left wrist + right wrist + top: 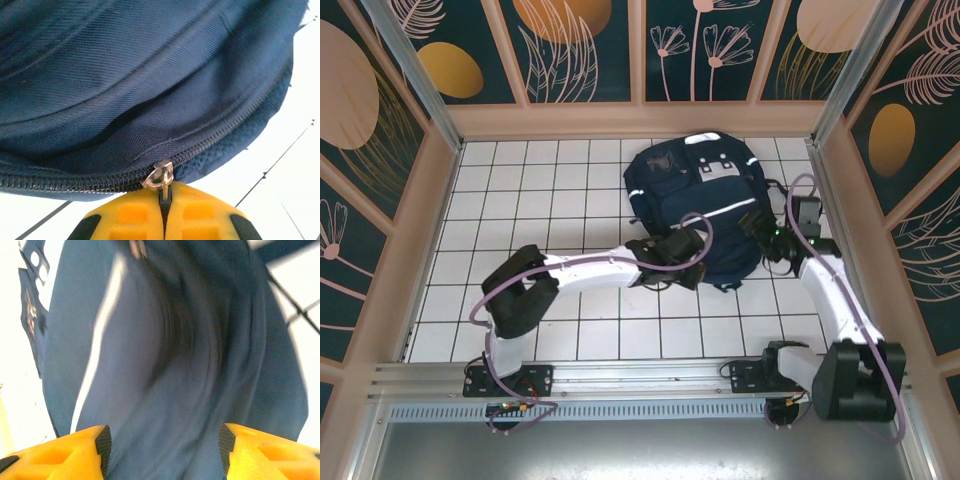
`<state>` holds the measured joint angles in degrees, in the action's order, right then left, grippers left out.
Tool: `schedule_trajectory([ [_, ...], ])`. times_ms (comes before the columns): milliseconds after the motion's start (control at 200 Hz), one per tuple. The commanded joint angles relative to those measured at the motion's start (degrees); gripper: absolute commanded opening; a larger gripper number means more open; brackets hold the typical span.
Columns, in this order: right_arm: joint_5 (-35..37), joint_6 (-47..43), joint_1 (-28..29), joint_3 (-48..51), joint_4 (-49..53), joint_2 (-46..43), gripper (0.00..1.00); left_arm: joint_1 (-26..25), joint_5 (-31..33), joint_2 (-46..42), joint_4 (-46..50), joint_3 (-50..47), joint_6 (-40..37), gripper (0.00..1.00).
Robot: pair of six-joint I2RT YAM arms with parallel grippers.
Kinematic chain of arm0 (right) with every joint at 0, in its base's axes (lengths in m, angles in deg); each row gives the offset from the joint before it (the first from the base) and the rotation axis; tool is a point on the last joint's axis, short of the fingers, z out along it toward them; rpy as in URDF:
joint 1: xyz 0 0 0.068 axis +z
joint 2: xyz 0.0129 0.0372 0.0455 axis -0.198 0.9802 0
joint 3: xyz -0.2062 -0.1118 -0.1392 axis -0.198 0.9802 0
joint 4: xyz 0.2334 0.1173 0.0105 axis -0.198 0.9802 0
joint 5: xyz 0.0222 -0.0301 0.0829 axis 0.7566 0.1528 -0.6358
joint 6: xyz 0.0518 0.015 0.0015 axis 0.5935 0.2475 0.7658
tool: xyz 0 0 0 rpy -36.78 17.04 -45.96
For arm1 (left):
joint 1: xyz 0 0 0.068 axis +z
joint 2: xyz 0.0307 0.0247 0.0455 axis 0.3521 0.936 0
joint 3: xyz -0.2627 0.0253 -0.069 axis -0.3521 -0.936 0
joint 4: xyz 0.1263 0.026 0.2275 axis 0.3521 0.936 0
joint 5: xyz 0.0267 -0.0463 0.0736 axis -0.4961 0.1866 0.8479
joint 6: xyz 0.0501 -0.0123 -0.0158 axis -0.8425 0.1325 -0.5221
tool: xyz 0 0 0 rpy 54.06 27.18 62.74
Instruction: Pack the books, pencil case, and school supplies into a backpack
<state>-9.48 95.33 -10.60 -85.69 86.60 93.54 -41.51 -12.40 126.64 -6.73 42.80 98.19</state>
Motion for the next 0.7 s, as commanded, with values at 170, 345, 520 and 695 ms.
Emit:
schedule_trajectory([
  [170,1.21,17.53,12.73,11.21,1.43,-9.99,0.61,-2.72,-2.24,3.05,-2.45,5.15,0.05,0.00],
  [345,-0.28,21.74,12.91,14.08,-7.29,-7.65,0.56,-2.77,-0.75,1.81,-1.41,3.15,-0.05,0.00],
  [520,1.89,20.75,13.01,14.55,-7.42,-4.59,0.17,-2.77,2.12,0.77,-0.56,1.88,0.91,0.00],
  [695,5.88,17.93,10.98,13.33,-3.53,-5.70,0.00,-1.85,11.45,0.23,5.39,1.46,1.70,0.00],
])
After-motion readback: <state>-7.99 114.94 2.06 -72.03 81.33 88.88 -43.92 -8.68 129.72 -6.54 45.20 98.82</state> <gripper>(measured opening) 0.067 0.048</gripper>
